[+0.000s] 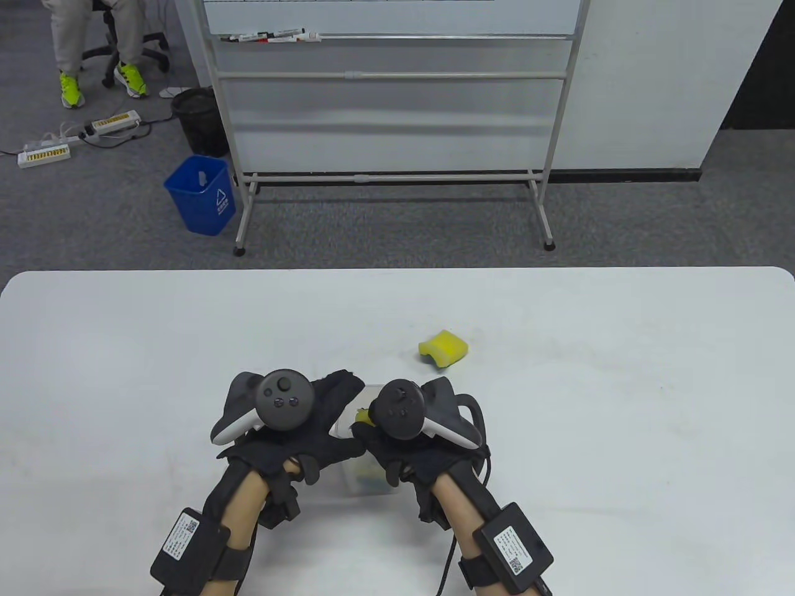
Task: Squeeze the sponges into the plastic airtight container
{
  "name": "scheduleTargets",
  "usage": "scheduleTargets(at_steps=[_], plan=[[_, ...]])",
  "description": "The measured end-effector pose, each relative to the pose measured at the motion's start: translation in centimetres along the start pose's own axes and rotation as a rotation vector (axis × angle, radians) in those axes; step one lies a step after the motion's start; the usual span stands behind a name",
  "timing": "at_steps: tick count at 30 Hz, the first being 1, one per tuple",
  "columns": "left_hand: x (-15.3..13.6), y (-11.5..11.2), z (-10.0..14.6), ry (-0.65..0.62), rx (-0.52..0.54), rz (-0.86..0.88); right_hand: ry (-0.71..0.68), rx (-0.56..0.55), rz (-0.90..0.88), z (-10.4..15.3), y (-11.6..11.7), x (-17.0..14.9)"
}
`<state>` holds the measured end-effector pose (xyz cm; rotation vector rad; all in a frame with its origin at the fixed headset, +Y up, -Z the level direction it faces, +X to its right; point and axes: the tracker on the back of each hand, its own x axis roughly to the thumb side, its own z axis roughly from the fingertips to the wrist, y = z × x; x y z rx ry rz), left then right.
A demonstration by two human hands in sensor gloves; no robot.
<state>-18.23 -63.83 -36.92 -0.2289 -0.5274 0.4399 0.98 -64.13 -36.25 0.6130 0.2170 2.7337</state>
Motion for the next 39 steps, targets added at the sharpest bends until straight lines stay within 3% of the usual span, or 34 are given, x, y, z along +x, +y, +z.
scheduleTargets(at_steps=[13,18,21,27,32,39], plan=[[0.0,0.0,0.0,0.002,-0.003,0.003,-0.109,-0.238,-0.448,1.8,-3.5,-2.9],[-0.1,0.0,0.0,-0.005,-0.001,0.001,-0.066,-0.499,-0.576,3.9,-6.1,-5.4],[-0.1,0.0,0.0,-0.009,0.001,-0.002,0.002,-0.567,-0.574,4.6,-6.6,-6.9],[-0.8,0.9,0.5,-0.034,0.068,0.091,0.198,-0.558,-0.409,3.5,-4.9,-9.6],[-2.0,2.9,2.1,0.049,0.232,0.118,0.311,-0.437,-0.262,0.6,-1.4,-11.5],[-3.5,4.7,3.9,0.151,0.349,0.087,0.475,-0.225,-0.288,-5.0,2.6,-14.7]])
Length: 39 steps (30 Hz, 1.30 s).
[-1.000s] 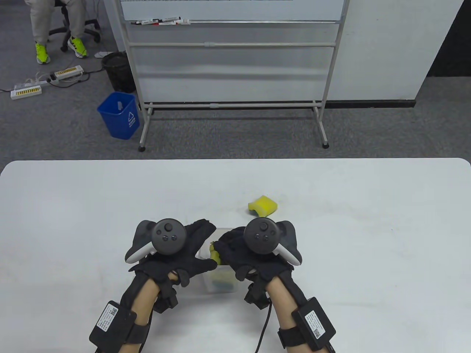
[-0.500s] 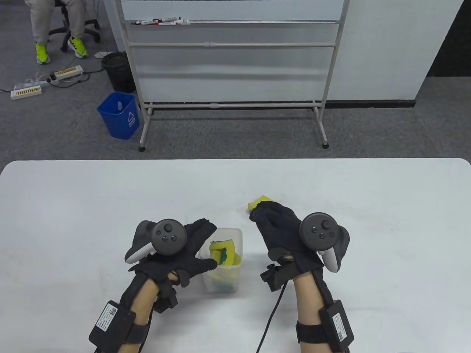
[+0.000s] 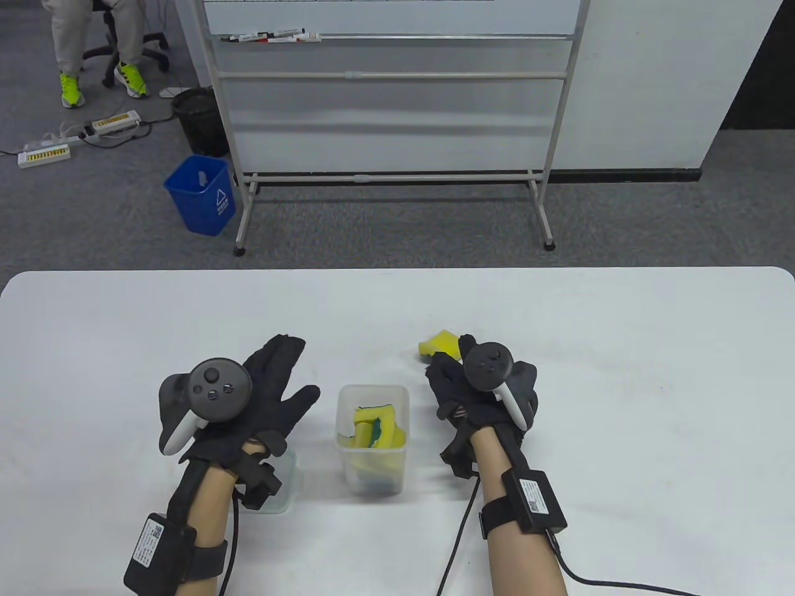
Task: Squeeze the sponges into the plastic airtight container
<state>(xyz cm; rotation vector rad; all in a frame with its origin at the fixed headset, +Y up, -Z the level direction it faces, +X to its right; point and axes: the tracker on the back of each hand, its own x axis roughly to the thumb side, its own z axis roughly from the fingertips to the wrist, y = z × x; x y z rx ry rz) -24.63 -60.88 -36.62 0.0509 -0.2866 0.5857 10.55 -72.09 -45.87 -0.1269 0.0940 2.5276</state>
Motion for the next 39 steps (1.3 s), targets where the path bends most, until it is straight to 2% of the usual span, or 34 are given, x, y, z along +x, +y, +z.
scheduleTargets(at_steps=[2,8,14,17,20,23,27,29,32,35,39], plan=[[-0.4,0.3,0.1,0.007,0.006,0.003,0.041,0.092,0.063,-1.8,1.1,-0.1],[-1.2,0.3,0.0,0.013,0.005,0.050,0.091,0.194,0.089,-4.5,3.7,-0.7],[-0.9,0.0,-0.1,-0.003,-0.002,0.056,0.058,0.140,0.118,-3.8,3.3,-0.2],[-0.5,0.0,-0.1,-0.021,0.007,0.068,0.023,0.067,0.004,-2.4,2.0,-0.3],[0.0,-0.1,-0.1,-0.043,0.030,0.090,-0.026,0.002,-0.222,-0.6,-0.1,-0.2],[0.7,-0.2,0.0,-0.072,0.072,0.115,-0.138,-0.051,-0.570,2.1,-3.1,0.6],[1.7,-0.2,0.2,-0.109,0.104,0.125,-0.319,-0.058,-0.810,5.8,-6.6,3.2],[2.4,-0.1,0.4,-0.138,0.122,0.149,-0.423,-0.024,-0.851,7.9,-7.9,4.9],[3.4,0.1,0.8,-0.180,0.140,0.182,-0.524,-0.002,-0.860,10.7,-8.6,7.1],[4.2,0.2,1.2,-0.212,0.160,0.218,-0.615,0.036,-0.849,12.8,-8.1,9.0],[4.5,0.0,1.2,-0.246,0.137,0.326,-0.683,0.125,-0.871,13.9,-6.5,10.8]])
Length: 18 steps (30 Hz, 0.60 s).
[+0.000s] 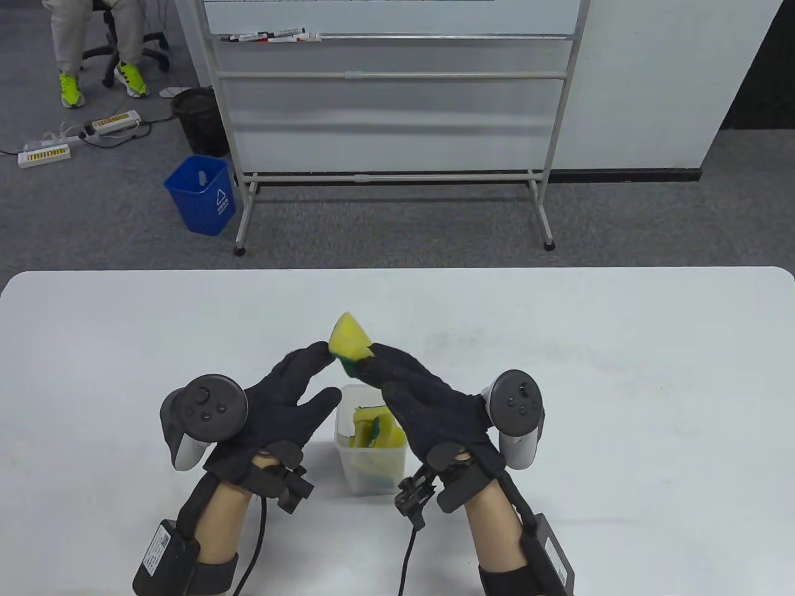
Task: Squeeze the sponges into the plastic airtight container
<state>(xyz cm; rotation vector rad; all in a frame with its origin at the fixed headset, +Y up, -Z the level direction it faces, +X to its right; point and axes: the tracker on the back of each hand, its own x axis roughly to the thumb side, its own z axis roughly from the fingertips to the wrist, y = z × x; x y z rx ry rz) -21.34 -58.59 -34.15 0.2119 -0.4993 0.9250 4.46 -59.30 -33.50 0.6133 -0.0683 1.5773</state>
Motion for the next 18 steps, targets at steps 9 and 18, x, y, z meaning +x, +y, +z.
scheduleTargets(at_steps=[9,18], plan=[[0.0,-0.1,0.0,-0.036,0.030,0.297,0.019,0.133,-0.271,-0.2,1.1,-1.3],[-0.3,-1.1,0.0,0.020,0.128,0.226,0.065,0.044,-0.056,0.0,-0.4,-0.7]])
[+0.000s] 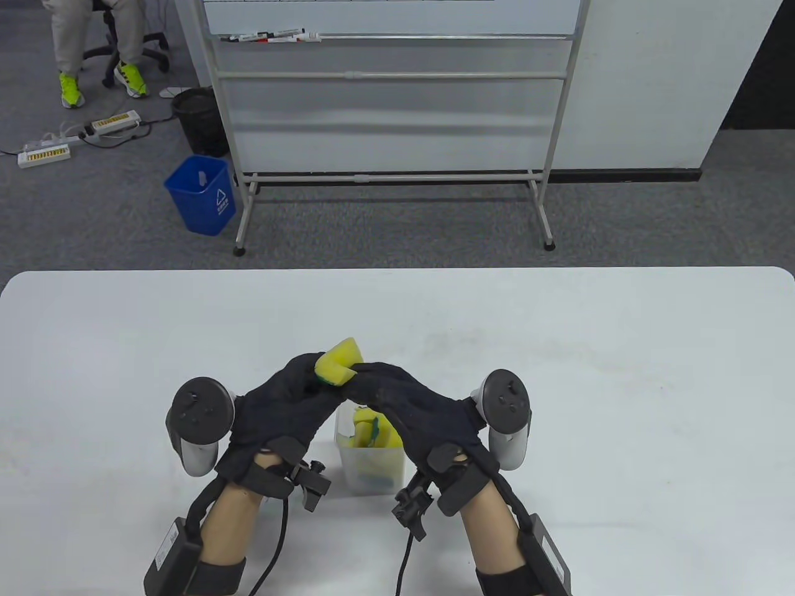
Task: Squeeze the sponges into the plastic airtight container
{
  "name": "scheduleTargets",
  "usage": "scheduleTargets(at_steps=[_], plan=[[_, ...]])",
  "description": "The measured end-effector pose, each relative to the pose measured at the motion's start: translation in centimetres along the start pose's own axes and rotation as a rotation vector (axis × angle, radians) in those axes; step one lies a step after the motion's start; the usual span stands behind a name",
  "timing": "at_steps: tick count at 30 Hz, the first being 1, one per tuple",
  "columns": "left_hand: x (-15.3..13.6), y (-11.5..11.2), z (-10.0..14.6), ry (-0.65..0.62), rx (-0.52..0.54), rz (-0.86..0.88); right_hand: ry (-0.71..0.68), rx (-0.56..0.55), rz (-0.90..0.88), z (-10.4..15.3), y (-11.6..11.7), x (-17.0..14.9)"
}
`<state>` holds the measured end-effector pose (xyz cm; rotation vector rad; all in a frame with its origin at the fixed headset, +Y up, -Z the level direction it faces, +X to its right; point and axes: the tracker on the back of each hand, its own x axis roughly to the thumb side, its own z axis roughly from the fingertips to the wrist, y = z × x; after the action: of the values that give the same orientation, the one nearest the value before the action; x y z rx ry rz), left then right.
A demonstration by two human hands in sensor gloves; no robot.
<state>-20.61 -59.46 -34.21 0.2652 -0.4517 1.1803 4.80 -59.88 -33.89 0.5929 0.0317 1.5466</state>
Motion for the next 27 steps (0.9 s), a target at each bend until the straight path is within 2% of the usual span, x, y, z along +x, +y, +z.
scheduleTargets(at_steps=[3,8,10,11,13,16,18,20,24,27], plan=[[0.2,-0.1,0.1,0.000,0.016,-0.011,0.000,-0.026,0.056,0.1,-0.4,0.3],[0.3,0.4,0.0,-0.010,0.011,-0.087,-0.052,-0.134,0.273,0.4,-1.0,1.1],[0.5,0.6,-0.1,-0.023,-0.009,-0.166,-0.067,-0.205,0.351,0.6,-1.1,1.3],[0.7,0.5,-0.2,-0.026,-0.057,-0.227,-0.066,-0.221,0.403,0.6,-0.9,1.4],[1.1,0.2,-0.3,-0.063,-0.122,-0.313,-0.055,-0.185,0.492,0.6,-0.6,1.4],[1.9,-0.8,-0.3,-0.114,-0.196,-0.441,-0.052,-0.060,0.629,0.3,0.3,1.6],[2.1,-1.2,-0.3,-0.124,-0.206,-0.528,-0.042,0.011,0.651,0.2,0.8,1.6],[2.0,-1.3,-0.2,-0.119,-0.208,-0.532,-0.029,0.053,0.682,0.1,1.2,1.6],[1.8,-1.6,-0.3,-0.107,-0.203,-0.583,-0.051,-0.011,0.783,0.1,1.8,2.0],[1.4,-2.1,-0.4,-0.078,-0.240,-0.607,-0.096,-0.118,0.909,0.2,2.3,2.1]])
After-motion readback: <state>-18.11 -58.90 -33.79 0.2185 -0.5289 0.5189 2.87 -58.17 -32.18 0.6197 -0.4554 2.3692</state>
